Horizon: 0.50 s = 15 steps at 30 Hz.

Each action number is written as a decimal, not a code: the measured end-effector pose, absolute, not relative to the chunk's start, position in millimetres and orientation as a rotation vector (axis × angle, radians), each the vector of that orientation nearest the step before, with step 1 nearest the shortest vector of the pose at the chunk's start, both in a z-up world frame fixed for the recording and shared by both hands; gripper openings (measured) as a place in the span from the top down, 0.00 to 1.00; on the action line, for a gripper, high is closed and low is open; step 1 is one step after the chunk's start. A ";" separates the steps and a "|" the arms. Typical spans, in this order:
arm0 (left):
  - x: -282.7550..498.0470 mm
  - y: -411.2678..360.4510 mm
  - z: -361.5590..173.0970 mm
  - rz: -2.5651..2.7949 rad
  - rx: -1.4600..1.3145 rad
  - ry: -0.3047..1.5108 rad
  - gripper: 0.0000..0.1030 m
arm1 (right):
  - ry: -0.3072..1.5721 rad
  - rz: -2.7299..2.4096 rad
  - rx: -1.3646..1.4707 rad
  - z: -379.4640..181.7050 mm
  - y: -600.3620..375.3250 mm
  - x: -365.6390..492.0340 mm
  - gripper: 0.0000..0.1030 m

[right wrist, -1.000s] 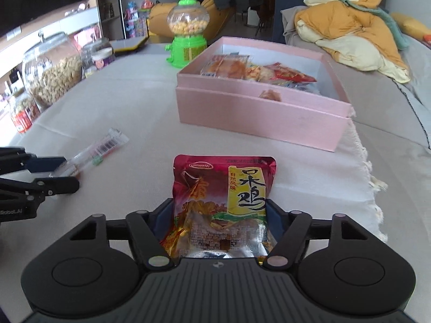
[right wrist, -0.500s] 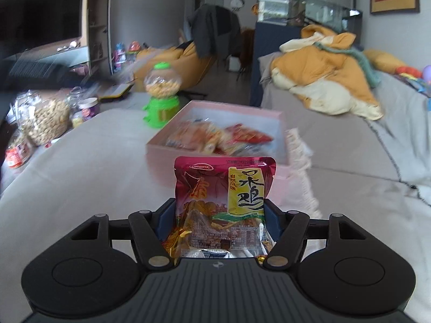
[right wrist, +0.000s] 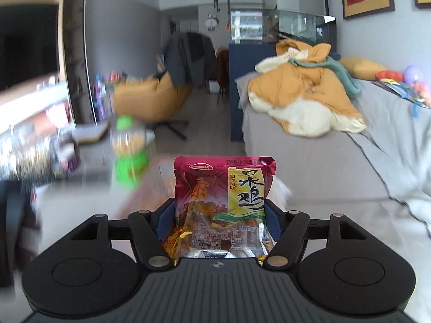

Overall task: Organize snacks
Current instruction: 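Open both tools over the pink box to drop the two snacks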

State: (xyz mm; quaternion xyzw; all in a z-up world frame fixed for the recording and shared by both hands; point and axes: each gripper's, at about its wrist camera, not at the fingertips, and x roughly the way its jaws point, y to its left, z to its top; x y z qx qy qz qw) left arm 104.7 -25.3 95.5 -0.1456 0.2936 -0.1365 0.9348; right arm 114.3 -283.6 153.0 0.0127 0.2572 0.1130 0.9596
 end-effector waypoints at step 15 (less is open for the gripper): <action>25.2 -26.4 15.8 -0.128 -0.086 0.690 0.57 | 0.676 0.279 0.113 63.9 -258.3 75.6 0.18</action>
